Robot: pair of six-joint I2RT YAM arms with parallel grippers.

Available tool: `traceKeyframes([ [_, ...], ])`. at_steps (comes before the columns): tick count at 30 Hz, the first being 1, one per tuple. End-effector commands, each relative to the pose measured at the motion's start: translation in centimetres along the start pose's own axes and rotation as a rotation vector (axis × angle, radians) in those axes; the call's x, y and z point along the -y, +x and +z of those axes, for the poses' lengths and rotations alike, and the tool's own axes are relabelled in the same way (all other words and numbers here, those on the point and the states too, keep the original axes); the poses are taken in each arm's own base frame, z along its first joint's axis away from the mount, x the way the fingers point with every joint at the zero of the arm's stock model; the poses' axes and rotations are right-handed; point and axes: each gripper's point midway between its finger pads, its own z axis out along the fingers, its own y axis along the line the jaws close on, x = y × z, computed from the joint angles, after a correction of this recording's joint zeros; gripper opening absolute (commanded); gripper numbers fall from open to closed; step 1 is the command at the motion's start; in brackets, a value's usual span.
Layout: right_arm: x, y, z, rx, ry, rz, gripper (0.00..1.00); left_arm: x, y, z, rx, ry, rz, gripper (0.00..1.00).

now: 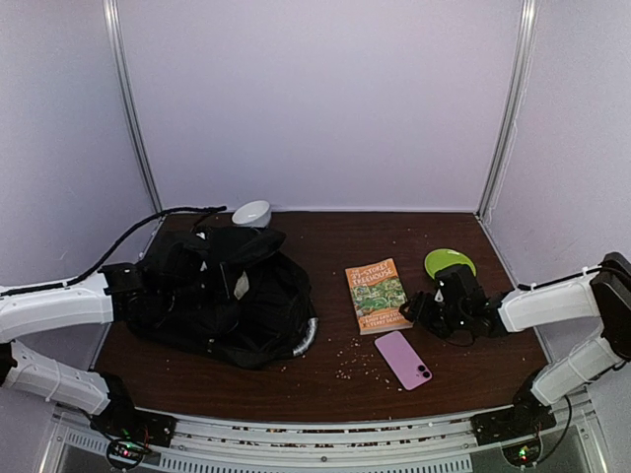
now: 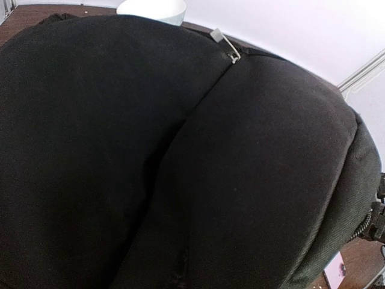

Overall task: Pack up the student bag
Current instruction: Pick up the book from the center of the board.

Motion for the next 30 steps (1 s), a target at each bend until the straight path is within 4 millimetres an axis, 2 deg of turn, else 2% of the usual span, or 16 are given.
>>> traceKeyframes([
  [1, -0.9, -0.2, 0.6, 0.003, -0.056, 0.021, 0.69, -1.9, 0.9, 1.2, -0.046, -0.113, 0.05, 0.0],
  [2, -1.1, 0.0, 0.7, -0.002, -0.065, 0.023, 0.68, -2.0, 1.0, 1.2, -0.057, -0.12, 0.058, 0.0],
  [3, -1.3, 0.1, 0.8, -0.01, -0.074, 0.027, 0.68, -2.1, 1.1, 1.0, -0.062, -0.12, 0.068, 0.05],
  [5, -1.6, 0.4, 0.8, -0.021, -0.086, 0.024, 0.68, -2.0, 0.8, 0.5, -0.064, -0.118, 0.088, 0.27],
  [8, -2.3, 1.0, 0.8, -0.041, -0.103, 0.007, 0.67, -1.1, -0.6, -0.9, -0.054, -0.084, 0.126, 0.73],
  [9, -2.4, 1.2, 0.7, -0.046, -0.105, 0.002, 0.67, -0.6, -1.0, -1.6, -0.052, -0.065, 0.129, 0.84],
  [11, -2.6, 1.5, 0.6, -0.051, -0.108, -0.009, 0.67, 0.8, -2.4, -3.0, -0.027, -0.004, 0.129, 0.96],
  [13, -2.4, 1.2, 0.2, -0.038, -0.099, -0.02, 0.67, 2.3, -3.9, -4.5, 0.004, 0.06, 0.117, 0.98],
  [16, -2.0, -0.2, -0.8, 0.028, -0.062, -0.053, 0.67, 4.9, -5.7, -5.8, 0.035, 0.146, 0.103, 0.98],
  [19, -1.7, -1.8, -1.8, 0.094, -0.018, -0.086, 0.68, 8.7, -5.7, -5.5, 0.022, 0.235, 0.113, 0.98],
  [22, -1.3, -3.0, -1.8, 0.112, 0.0, -0.086, 0.68, 13.0, -4.8, -3.8, -0.021, 0.297, 0.139, 0.98],
  [26, -1.3, -4.5, -0.8, 0.121, -0.001, -0.069, 0.68, 18.7, -2.6, 0.5, -0.11, 0.381, 0.163, 0.96],
  [30, -2.2, -5.1, 1.2, 0.082, -0.054, -0.025, 0.66, 21.8, 0.6, 5.2, -0.239, 0.414, 0.137, 0.93],
])
